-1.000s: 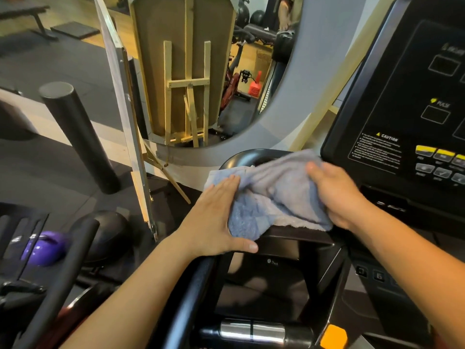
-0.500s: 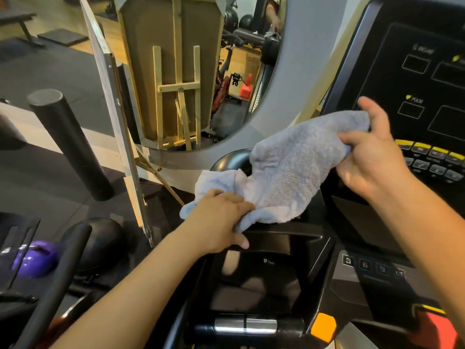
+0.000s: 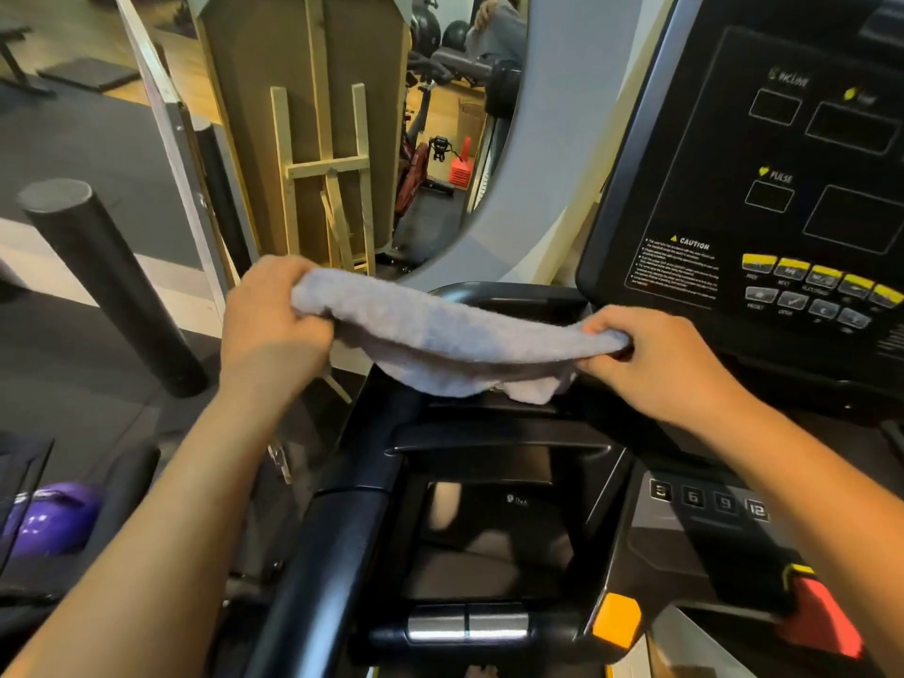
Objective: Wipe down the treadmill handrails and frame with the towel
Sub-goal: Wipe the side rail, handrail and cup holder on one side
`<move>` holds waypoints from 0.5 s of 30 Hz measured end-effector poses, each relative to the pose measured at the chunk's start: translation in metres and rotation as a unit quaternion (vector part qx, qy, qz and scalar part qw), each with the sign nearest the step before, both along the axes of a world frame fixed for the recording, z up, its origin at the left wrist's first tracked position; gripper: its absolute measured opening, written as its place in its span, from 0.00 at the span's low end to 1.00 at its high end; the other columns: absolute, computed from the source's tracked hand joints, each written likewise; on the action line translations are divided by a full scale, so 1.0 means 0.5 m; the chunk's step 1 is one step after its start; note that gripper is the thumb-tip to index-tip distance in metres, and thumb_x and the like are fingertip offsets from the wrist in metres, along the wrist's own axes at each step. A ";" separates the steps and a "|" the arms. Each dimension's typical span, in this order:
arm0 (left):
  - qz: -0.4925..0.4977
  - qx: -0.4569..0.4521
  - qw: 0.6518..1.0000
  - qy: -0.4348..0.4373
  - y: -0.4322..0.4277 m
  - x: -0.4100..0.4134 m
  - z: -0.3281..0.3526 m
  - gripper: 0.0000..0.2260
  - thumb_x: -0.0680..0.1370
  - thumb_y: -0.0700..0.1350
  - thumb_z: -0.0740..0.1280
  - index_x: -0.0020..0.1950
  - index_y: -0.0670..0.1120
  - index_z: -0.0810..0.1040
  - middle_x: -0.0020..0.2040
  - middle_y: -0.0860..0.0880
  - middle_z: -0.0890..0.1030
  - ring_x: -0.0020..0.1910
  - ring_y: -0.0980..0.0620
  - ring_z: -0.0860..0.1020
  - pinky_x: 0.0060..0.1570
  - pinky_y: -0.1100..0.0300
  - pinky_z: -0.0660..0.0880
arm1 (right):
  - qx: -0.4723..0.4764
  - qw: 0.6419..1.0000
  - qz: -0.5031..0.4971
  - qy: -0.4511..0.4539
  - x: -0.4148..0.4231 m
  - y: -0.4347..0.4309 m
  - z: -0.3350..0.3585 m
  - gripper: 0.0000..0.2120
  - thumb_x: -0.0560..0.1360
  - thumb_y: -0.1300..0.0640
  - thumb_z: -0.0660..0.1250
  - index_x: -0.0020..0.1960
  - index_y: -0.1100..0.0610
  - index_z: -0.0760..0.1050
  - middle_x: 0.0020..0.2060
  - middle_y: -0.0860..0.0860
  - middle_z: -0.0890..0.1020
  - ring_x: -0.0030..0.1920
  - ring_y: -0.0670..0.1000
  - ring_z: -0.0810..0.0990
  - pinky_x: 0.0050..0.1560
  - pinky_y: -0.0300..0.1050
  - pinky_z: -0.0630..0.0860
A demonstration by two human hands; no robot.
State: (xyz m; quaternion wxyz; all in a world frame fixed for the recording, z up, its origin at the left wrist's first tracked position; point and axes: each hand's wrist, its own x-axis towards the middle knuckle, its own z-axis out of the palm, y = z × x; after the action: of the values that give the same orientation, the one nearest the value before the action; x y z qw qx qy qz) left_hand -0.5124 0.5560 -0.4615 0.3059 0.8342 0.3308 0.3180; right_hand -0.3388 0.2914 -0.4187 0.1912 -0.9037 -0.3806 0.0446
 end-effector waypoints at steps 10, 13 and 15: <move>0.031 -0.142 0.960 -0.240 -0.095 0.069 -0.032 0.10 0.75 0.31 0.64 0.49 0.46 0.70 0.39 0.58 0.73 0.38 0.68 0.75 0.37 0.75 0.69 | -0.014 0.998 0.029 0.055 0.023 0.038 -0.005 0.03 0.75 0.56 0.66 0.47 0.49 0.75 0.42 0.45 0.80 0.43 0.45 0.79 0.41 0.44 0.74; 0.017 -0.171 0.968 -0.181 -0.112 0.098 -0.082 0.08 0.77 0.38 0.65 0.52 0.49 0.70 0.42 0.56 0.76 0.41 0.62 0.77 0.41 0.63 0.76 | -0.137 0.989 0.047 0.030 0.035 0.038 -0.024 0.09 0.69 0.61 0.69 0.43 0.47 0.75 0.42 0.48 0.79 0.43 0.49 0.79 0.42 0.44 0.73; -0.005 -0.140 0.982 -0.128 -0.122 0.114 -0.107 0.09 0.77 0.42 0.66 0.53 0.52 0.69 0.44 0.53 0.78 0.44 0.54 0.79 0.46 0.49 0.78 | -0.197 0.974 0.051 0.101 0.023 0.056 -0.044 0.07 0.67 0.54 0.71 0.43 0.45 0.75 0.41 0.46 0.80 0.43 0.48 0.79 0.44 0.43 0.76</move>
State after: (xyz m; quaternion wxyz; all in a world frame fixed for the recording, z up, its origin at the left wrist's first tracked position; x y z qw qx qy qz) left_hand -0.4555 0.4952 -0.5149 0.4611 0.7372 0.3263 0.3707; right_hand -0.3272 0.3193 -0.4405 0.0439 -0.8938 -0.3887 0.2195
